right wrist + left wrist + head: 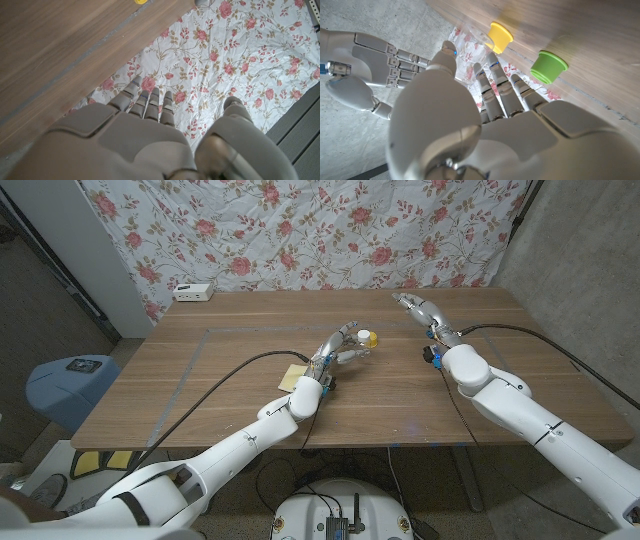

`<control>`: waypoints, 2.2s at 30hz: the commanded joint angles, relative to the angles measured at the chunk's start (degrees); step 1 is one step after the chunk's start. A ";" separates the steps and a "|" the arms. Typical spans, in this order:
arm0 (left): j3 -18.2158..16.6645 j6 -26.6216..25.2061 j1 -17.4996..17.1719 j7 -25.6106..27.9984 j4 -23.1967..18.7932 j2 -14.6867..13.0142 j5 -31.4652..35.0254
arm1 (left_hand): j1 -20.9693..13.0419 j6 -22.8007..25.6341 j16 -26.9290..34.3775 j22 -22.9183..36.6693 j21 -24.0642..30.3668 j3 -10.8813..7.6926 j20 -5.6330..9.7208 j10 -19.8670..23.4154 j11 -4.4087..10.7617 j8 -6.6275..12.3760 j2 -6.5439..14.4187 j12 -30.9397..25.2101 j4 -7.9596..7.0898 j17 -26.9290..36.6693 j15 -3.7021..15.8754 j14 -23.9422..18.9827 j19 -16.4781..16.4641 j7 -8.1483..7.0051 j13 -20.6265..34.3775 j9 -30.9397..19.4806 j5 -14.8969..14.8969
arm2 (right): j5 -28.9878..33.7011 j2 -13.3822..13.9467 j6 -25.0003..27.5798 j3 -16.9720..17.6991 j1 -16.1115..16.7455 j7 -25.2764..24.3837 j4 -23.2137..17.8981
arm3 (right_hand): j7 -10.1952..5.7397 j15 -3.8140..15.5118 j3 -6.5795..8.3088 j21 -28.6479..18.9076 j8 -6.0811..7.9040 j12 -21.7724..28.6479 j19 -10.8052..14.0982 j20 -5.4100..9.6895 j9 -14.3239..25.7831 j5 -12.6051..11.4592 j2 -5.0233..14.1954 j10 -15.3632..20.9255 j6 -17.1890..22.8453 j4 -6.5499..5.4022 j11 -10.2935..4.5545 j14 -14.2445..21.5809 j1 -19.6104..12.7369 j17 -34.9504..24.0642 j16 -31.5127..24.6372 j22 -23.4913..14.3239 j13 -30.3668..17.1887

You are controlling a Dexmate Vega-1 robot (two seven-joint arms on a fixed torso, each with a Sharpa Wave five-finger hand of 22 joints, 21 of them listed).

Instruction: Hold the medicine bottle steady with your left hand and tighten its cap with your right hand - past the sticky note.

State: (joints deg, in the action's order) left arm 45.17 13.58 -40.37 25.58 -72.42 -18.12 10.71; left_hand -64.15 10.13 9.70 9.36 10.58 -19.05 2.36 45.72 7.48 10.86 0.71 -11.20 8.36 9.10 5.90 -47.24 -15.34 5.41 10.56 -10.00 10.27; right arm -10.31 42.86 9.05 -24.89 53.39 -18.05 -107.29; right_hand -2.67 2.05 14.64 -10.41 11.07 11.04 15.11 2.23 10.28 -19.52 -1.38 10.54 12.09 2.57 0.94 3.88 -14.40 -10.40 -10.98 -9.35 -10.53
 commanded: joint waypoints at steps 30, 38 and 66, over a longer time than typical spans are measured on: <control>0.78 1.55 2.48 -2.38 2.37 -0.12 0.47 | 0.22 0.42 -0.02 0.11 0.00 -1.16 7.72 1.98 1.30 -0.08 0.61 -0.01 -0.07 -0.07 5.36 -0.55 -0.44 -0.49 0.14 -0.06 0.19 | 11.58 7.08 22.96 -6.54 -7.03 10.13 -14.49 | 0.73 -3.00 2.52 0.13 0.40 -0.51 -2.09 -2.59 0.63 4.13 1.31 -3.18 0.68 5.55 0.58 -1.54 -8.61 -0.20 0.28 -0.29 -0.29; 0.96 2.01 3.16 -2.62 3.38 0.19 0.50 | 0.31 0.49 -0.02 0.11 -0.01 -1.35 7.68 2.11 1.45 -0.09 0.64 -0.04 -0.07 -0.07 5.26 -0.56 -0.43 -0.52 0.15 -0.05 0.20 | 12.49 8.02 26.58 -7.87 -9.13 12.76 -16.15 | 0.91 -5.15 3.19 0.29 0.45 -0.51 -3.87 -4.39 0.74 4.69 1.20 -4.41 0.73 6.59 1.47 -2.97 -10.64 -0.25 0.44 -0.32 -0.35; 1.87 1.76 4.14 -1.72 4.92 1.01 1.51 | 0.61 0.99 -0.04 0.11 0.03 -2.00 8.12 2.59 1.57 -0.03 0.51 -0.15 0.05 -0.08 5.28 -0.60 -0.52 -1.74 0.17 -0.02 0.16 | 18.85 9.97 40.82 -18.51 -20.80 24.37 -19.70 | 1.17 -7.94 2.97 0.12 1.23 -0.12 -7.43 -7.81 1.29 6.43 -0.97 -6.64 2.82 6.39 2.23 -4.93 -12.42 -0.51 0.06 -0.38 -0.60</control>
State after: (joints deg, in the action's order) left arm 46.78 15.82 -36.20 23.44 -67.43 -17.25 11.98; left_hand -63.76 10.73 9.71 9.36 10.58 -20.62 2.36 45.91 7.28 10.87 1.09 -11.05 8.21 9.10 5.72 -47.40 -15.34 4.18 10.54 -9.86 10.10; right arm 5.50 52.26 45.22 -39.19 36.83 2.38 -126.03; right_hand -1.43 -5.26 17.87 -10.12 11.87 10.59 7.88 -4.95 11.35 -13.31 -1.61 3.94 14.13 9.10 2.99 -1.16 -27.06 -10.82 -10.59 -9.47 -10.81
